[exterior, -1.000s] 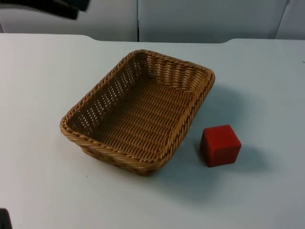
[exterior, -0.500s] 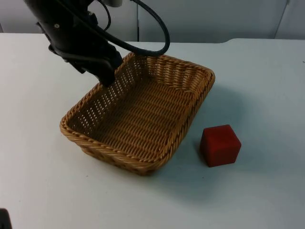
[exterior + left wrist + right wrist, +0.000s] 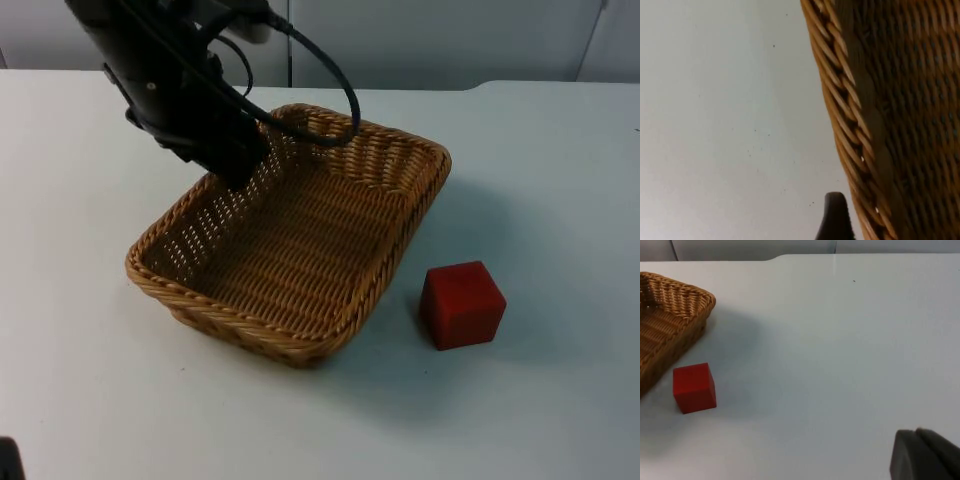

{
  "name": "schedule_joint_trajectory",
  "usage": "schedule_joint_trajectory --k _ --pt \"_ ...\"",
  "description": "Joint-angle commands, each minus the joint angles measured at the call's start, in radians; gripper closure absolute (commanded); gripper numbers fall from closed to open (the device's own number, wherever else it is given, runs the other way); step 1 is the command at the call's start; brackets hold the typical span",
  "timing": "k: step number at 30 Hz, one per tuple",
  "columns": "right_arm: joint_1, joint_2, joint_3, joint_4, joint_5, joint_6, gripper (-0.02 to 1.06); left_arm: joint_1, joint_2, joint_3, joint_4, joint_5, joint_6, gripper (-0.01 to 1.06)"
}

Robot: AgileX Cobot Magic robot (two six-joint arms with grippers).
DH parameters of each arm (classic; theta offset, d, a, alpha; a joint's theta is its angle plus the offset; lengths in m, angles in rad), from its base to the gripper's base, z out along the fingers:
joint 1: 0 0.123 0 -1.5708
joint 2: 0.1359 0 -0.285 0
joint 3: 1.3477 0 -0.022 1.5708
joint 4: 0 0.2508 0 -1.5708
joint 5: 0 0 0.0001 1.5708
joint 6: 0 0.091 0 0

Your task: Pick up the basket with the left hand and place the cube into the basket with the right hand.

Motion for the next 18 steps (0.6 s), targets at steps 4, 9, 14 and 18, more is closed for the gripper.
schedule_joint_trajectory --k 4,9,14,18 --pt "0.002 -0.004 0.003 0.002 -0.010 -0.005 1.04 -0.006 0.045 -0.004 -0.005 -0.012 -0.008 0.44" --pt "0.002 -0.004 0.003 0.002 -0.010 -0.005 1.04 -0.006 0.090 -0.004 -0.005 -0.027 -0.008 0.47" --pt "0.002 -0.004 0.003 0.002 -0.010 -0.005 1.04 0.004 0.105 -0.004 -0.009 -0.067 -0.037 1.05" --pt "0.002 -0.004 0.003 0.002 -0.010 -0.005 1.04 0.029 0.105 -0.028 -0.020 -0.044 -0.089 1.05"
